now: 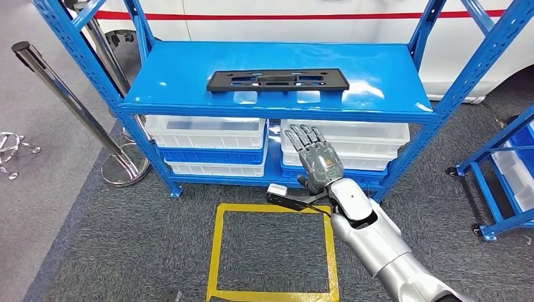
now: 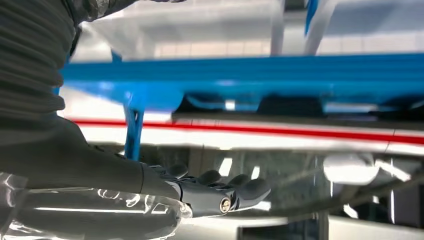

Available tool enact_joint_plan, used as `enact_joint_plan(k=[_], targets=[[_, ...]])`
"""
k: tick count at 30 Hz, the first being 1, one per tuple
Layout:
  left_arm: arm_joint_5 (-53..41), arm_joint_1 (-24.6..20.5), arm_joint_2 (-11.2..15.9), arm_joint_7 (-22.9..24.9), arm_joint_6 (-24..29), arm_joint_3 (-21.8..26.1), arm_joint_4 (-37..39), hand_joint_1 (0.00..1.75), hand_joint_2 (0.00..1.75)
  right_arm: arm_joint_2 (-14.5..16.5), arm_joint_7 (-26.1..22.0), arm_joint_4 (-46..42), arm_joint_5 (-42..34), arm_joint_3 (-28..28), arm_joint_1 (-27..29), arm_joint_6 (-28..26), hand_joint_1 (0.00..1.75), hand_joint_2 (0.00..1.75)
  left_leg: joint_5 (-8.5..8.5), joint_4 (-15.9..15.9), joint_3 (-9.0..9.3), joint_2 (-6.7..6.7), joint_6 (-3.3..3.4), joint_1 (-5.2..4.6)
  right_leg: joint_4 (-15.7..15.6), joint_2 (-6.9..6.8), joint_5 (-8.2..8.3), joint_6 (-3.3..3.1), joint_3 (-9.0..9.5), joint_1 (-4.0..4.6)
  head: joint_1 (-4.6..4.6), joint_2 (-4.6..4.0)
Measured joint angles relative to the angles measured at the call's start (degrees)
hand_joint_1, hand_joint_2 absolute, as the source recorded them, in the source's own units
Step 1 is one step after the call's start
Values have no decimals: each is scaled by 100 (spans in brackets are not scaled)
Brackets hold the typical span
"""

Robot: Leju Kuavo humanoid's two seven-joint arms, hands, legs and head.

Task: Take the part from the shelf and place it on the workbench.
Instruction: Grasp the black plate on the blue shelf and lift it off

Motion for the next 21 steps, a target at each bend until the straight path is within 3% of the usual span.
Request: enact_joint_plan(k=[3,5,6,9,11,14,15,19,20,21], targets=[[-34,-18,-8,6,47,-94,0,0,0,-2,-223,193,-24,-62,8,-255,0,175,-475,940,-422,1,-70,31,-5,-14,1,-48,3,4,-2,0],[-50,-20,-14,18,68,-147,0,0,0,-15,-190,383,172,-93,14,-278,0,175,-534,1314,-606,1,-79,40,-5,-18,-1,-53,3,16,-1,0],[-54,-21,-16,25,73,-169,0,0,0,-28,-143,474,312,-97,9,-280,0,175,-414,1203,-557,1,-67,40,-5,-15,-1,-53,6,19,-1,0],[-48,-45,-17,36,82,-227,0,0,0,-62,-66,692,512,-119,-33,-287,0,175,61,164,-58,-1,21,14,-5,-3,0,-40,12,29,0,0],[-28,-67,-17,38,84,-253,0,0,0,-66,-45,823,506,-159,-59,-296,0,175,119,-186,103,-7,67,-25,-19,0,16,8,-1,28,-1,0],[23,-66,-20,26,70,-277,0,0,0,-66,-38,968,382,-248,-63,-335,0,175,184,-307,144,-13,139,-25,-49,-6,25,104,-1,19,1,0],[37,-65,-22,16,63,-280,0,0,0,-65,-42,992,332,-289,-67,-350,0,175,219,-366,169,-9,167,-12,31,-9,-45,126,-35,22,3,0],[46,-69,-26,-1,44,-283,0,0,0,-67,-51,1085,261,-378,-58,-368,0,175,232,-436,203,8,242,-4,1182,-13,-606,172,-574,21,5,0],[49,-64,-26,-2,40,-284,0,0,0,-69,-53,1104,260,-384,-43,-357,0,175,216,-430,206,7,247,-4,1335,-15,-605,187,-655,12,6,0],[54,-57,-27,-3,37,-284,0,0,0,-71,-55,1117,259,-391,-35,-344,0,175,194,-417,211,3,246,1,1295,-16,-504,202,-644,-1,6,0]])
